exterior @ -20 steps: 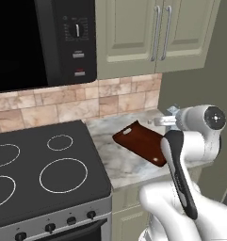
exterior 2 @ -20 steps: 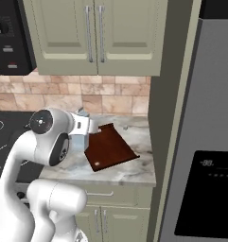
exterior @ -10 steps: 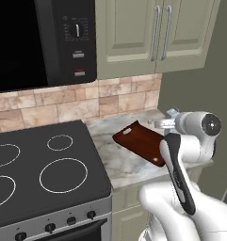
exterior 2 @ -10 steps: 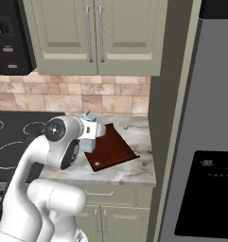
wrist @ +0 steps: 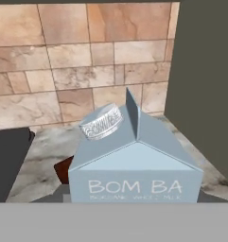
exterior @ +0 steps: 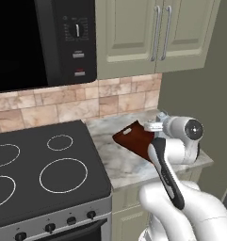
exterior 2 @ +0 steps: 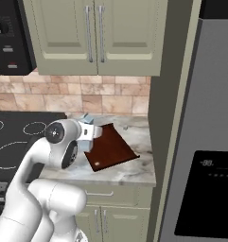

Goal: Take out the milk from the fridge and place it on the tray on the counter. Then take the sugar cube near the tray and place it in the tray.

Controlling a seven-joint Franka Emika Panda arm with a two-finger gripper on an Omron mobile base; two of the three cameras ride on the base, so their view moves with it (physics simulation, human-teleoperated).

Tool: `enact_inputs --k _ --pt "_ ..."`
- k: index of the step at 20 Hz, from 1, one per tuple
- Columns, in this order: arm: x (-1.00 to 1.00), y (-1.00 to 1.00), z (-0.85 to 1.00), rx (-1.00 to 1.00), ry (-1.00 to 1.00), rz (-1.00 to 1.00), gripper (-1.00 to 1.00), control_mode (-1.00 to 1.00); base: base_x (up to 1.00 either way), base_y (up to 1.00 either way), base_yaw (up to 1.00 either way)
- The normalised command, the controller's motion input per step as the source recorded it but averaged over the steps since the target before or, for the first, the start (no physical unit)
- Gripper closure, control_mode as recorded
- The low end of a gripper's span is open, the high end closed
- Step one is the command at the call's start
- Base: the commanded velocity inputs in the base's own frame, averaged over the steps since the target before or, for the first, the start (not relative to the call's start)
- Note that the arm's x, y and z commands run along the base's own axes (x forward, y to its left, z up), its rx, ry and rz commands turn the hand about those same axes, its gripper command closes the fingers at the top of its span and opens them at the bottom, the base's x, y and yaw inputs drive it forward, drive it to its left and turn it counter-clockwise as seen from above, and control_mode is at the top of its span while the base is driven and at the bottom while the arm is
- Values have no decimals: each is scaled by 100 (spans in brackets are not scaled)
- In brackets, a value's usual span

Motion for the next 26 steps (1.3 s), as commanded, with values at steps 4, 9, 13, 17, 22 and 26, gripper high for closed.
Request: enact_inputs --k 4,9,13,17,22,26 --pt "38 18 -4 0 0 0 100 -100 0 0 0" --pt "41 17 -3 0 0 0 100 -100 0 0 0" --pt "41 15 -5 0 3 0 100 -100 0 0 0" --pt "25 9 -16 0 5 0 100 -100 0 0 0" --pt "22 2 -21 0 2 0 100 -100 0 0 0" --pt "9 -11 -28 0 0 0 100 -100 0 0 0"
